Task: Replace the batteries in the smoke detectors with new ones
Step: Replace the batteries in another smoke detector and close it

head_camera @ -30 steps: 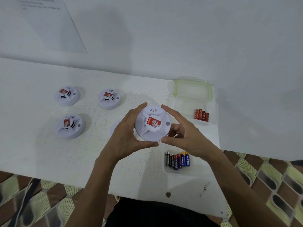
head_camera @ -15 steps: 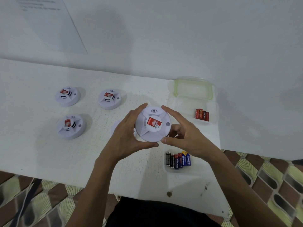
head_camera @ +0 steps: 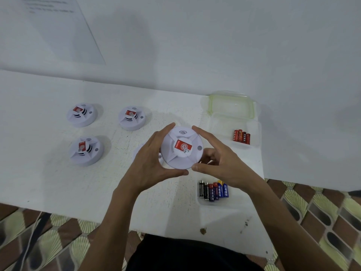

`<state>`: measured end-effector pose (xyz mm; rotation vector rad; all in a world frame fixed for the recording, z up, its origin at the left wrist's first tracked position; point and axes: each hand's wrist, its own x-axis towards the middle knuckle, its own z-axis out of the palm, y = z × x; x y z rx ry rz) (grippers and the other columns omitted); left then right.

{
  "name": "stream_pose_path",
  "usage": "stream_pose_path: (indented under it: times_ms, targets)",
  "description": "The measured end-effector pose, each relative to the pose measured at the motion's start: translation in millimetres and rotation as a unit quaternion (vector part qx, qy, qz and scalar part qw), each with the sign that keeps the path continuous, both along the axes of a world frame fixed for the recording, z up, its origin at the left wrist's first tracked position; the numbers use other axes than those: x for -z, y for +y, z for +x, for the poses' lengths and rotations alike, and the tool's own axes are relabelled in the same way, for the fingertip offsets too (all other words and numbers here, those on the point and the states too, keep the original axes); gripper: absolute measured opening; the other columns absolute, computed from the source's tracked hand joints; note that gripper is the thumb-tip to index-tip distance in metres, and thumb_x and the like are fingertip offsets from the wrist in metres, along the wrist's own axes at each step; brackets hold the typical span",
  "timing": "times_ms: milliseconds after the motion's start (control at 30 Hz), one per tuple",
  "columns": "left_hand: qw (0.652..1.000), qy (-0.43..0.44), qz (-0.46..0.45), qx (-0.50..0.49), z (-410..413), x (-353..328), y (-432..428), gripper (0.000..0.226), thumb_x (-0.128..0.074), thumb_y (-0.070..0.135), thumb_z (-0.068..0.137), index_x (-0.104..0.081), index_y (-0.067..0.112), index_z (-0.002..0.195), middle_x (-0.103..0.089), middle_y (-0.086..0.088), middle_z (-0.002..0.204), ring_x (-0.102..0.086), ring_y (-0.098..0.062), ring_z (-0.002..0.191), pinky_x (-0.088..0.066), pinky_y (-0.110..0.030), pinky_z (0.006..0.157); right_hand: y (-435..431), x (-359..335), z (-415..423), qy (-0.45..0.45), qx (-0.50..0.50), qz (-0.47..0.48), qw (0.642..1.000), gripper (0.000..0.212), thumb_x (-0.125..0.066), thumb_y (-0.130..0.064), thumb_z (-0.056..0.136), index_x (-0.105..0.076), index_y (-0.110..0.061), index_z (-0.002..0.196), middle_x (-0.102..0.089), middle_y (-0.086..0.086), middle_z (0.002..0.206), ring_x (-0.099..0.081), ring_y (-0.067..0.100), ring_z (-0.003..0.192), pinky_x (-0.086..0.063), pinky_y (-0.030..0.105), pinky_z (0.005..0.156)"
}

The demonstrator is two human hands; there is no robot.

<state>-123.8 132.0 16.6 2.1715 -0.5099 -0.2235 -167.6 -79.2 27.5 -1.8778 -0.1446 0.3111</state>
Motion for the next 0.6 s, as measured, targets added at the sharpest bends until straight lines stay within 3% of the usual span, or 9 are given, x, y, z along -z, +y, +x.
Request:
stream_pose_path:
  times_ms: [333, 600]
  targets:
    - [1.000, 0.002, -0.005, -0.001, -0.6, -0.7, 4.1, 0.109, -0.087, 0.043, 0.057, -0.021, 0.043, 0.143, -0.037, 0.015, 0.142, -0.035, 0.006, 0.122, -0.029, -0.006, 0.095, 3.3, -1.0, -0.6, 0.003, -0.001, -0.001, 1.000, 0.086, -0.072, -0.013, 0.087, -0.021, -0.048, 0.148, -0.071, 0.003, 0.091, -0.064, 0.008, 0.076, -0.051, 0.022, 0.078]
    - [1.000, 0.006, -0.010, 0.002, 0.6, -0.9, 8.1, 0.109, -0.088, 0.041, 0.058, -0.020, 0.044, 0.143, -0.036, 0.014, 0.144, -0.037, 0.002, 0.126, -0.033, -0.016, 0.100, 6.3, 0.1, 0.3, 0.002, 0.001, -0.004, 1.000, 0.087, -0.072, -0.014, 0.086, -0.021, -0.049, 0.147, -0.071, 0.004, 0.091, -0.064, 0.010, 0.077, -0.052, 0.022, 0.080]
